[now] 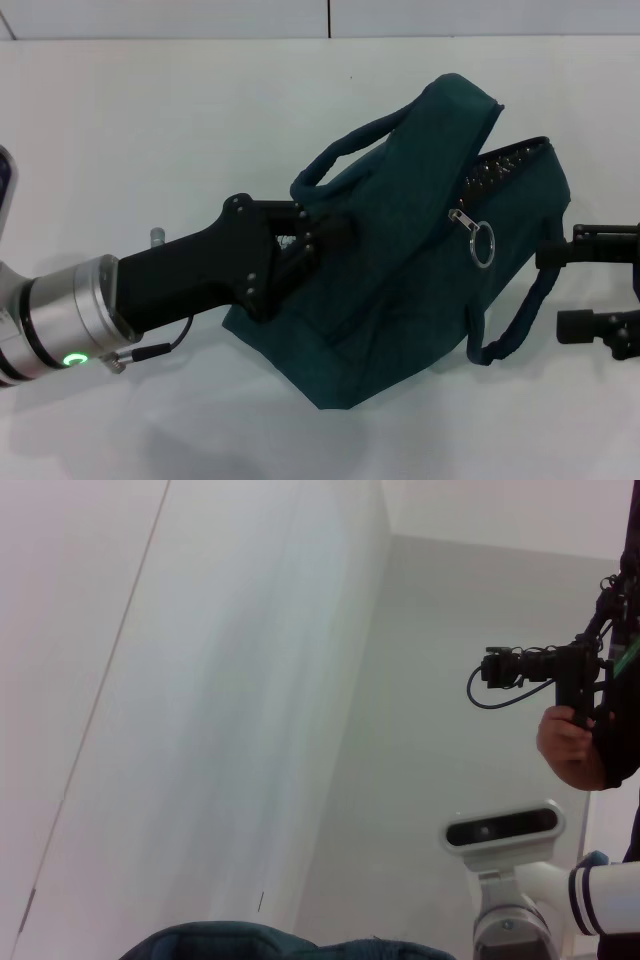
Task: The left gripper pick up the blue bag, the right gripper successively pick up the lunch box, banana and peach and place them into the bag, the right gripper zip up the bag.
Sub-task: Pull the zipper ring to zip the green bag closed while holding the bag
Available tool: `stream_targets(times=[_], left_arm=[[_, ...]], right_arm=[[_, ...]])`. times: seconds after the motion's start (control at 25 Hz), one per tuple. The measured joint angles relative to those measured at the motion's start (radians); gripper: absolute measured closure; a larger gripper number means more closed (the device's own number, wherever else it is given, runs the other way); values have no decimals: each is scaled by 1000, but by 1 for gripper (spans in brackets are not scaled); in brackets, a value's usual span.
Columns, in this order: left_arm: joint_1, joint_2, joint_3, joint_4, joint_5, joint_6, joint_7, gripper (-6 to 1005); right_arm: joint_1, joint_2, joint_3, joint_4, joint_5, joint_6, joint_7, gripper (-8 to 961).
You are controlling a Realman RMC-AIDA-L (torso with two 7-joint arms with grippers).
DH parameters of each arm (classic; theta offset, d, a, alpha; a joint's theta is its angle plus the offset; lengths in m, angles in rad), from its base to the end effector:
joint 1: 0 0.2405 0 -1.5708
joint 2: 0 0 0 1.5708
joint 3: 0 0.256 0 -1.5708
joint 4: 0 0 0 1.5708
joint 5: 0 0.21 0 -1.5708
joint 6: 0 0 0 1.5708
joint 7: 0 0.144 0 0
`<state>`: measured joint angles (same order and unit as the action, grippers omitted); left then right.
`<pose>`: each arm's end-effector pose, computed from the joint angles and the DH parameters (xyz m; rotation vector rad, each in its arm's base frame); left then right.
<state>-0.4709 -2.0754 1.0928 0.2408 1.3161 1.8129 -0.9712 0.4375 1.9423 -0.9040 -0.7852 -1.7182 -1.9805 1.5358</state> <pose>-0.2305 0.2630 -0.0361 -2.5967 -0.4394 -1.4746 0.2386 0.2825 0.0620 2.8783 -0.4830 -0.9271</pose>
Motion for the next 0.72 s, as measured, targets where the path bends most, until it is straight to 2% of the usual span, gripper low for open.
stream_targets(times=[0.28,0.52,0.72], left_arm=[[0,0,1,0,0,0,-1,945],[0,-1,2,0,0,0,-1,945],[2,-2,2,0,1,1,-1,945]], right_arm=[[-6,24,13,-1,6,5,-67,148],[3,67,12,6,9,49,-87,149],[5,71,11,12,19,79,-84,150]])
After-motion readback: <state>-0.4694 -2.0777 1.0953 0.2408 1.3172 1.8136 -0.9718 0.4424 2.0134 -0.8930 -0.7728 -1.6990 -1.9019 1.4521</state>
